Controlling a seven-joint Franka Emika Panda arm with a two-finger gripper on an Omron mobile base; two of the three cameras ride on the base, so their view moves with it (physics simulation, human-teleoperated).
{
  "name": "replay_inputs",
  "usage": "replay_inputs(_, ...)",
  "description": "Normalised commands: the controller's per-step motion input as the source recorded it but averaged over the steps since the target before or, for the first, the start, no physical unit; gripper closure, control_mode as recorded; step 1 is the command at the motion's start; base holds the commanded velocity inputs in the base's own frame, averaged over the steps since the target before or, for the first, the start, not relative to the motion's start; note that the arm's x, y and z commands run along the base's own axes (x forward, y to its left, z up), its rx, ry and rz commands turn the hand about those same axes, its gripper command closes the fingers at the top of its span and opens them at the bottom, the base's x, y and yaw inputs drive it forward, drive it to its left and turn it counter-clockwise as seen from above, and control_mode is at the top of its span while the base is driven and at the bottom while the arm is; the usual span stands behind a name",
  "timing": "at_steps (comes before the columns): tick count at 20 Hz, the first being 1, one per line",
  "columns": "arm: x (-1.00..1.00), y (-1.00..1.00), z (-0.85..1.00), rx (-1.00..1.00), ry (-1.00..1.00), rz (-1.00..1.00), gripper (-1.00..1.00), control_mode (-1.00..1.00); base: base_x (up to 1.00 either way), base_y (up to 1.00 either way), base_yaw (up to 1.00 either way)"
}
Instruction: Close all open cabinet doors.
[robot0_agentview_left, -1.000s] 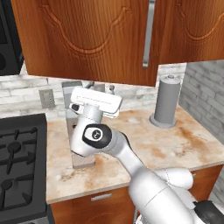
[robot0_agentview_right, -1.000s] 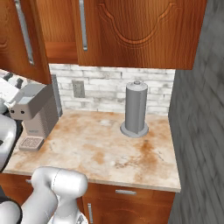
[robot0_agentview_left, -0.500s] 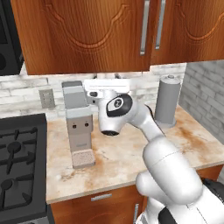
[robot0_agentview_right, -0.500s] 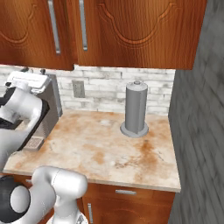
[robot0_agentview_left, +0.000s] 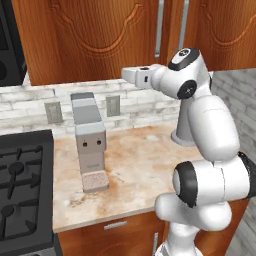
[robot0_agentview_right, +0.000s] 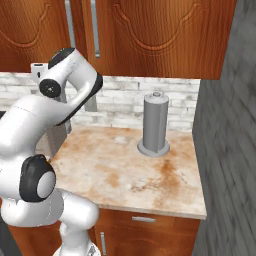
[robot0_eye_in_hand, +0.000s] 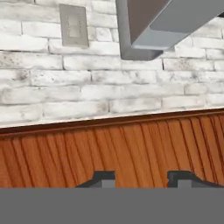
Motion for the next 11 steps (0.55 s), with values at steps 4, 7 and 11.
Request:
replay_inputs(4, 0.75, -0.63, 0.49, 0.14, 0.0, 0.16, -1.0, -1.0, 0.0, 0.0, 0.0)
replay_inputs(7, 0.51, -0.52, 0.18, 0.13, 0.0, 0.14, -1.0, -1.0, 0.0, 0.0, 0.0)
replay_inputs(11, 0.25, -0.37, 0.13, 0.12, 0.0, 0.07, -1.0, -1.0, 0.0, 0.0, 0.0)
